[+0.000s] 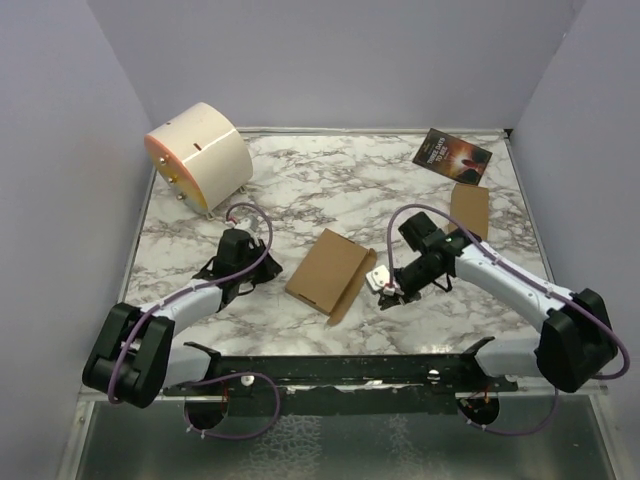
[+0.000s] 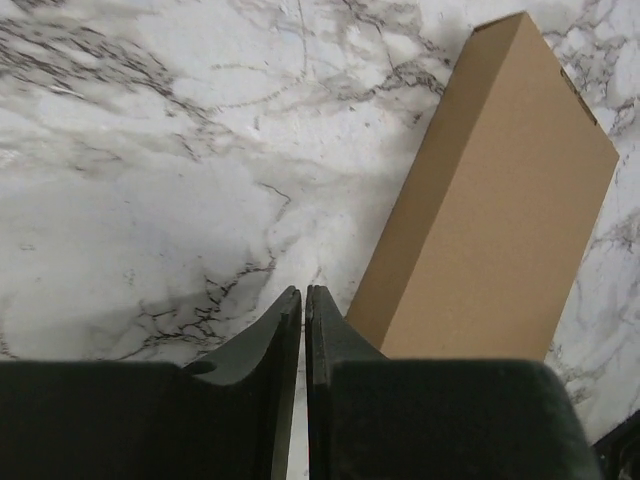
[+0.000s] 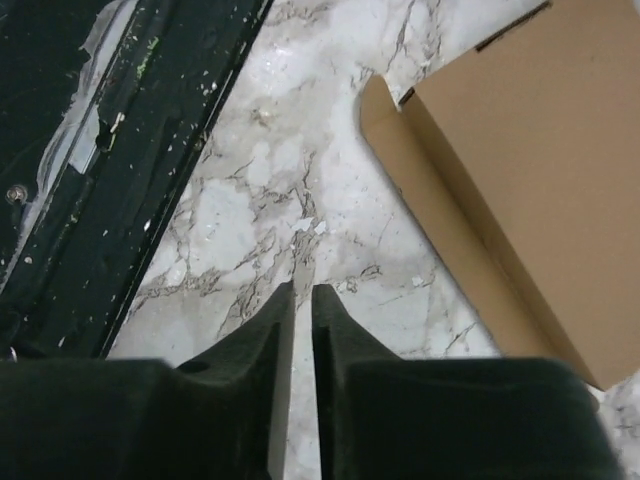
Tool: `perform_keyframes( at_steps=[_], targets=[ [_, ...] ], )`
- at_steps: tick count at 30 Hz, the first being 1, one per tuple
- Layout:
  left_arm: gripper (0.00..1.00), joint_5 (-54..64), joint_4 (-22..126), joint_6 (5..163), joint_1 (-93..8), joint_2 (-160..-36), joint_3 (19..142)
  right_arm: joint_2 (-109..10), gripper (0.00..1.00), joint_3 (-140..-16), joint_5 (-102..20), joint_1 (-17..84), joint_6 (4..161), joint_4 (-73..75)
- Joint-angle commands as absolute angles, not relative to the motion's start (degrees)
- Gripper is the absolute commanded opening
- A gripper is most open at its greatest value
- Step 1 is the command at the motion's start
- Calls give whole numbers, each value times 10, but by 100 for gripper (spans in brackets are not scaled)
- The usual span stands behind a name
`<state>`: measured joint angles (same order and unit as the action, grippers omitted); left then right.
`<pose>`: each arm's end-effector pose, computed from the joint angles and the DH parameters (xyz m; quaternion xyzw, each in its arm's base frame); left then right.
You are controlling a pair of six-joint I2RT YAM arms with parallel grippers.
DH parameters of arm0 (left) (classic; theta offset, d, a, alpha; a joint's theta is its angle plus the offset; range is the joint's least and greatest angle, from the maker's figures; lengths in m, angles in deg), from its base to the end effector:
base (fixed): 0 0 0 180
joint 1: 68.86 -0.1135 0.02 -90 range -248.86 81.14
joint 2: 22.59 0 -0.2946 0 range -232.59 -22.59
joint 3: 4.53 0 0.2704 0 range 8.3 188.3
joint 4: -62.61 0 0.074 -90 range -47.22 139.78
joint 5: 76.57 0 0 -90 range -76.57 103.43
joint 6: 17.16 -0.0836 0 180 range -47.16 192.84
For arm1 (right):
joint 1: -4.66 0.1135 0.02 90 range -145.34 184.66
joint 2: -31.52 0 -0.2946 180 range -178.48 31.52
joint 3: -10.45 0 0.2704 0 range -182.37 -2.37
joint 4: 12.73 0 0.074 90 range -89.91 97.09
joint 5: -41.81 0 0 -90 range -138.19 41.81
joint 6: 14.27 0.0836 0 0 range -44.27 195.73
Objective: Fold the paper box
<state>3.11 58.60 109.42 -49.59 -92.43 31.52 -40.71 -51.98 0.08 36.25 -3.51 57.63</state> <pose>0.2468 -0.1021 0.1439 -0.0955 0.8902 -0.2766 0.3493 0.1536 0.1677 0.2203 -0.7685 0.4872 0.3411 0.2362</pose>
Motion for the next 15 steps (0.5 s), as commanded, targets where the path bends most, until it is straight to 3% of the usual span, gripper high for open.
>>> perform_keyframes(
  at_steps=[1, 5, 15],
  targets=[
    [10, -16, 618, 1113, -464, -957, 317, -490, 8, -565, -53, 368, 55, 508],
    [10, -5, 620, 1127, -414, -974, 327, -606, 5, -632, -69, 368, 132, 480],
    [11, 8, 633, 1120, -369, -1015, 365, -681, 5, -640, -143, 367, 263, 334]
  ],
)
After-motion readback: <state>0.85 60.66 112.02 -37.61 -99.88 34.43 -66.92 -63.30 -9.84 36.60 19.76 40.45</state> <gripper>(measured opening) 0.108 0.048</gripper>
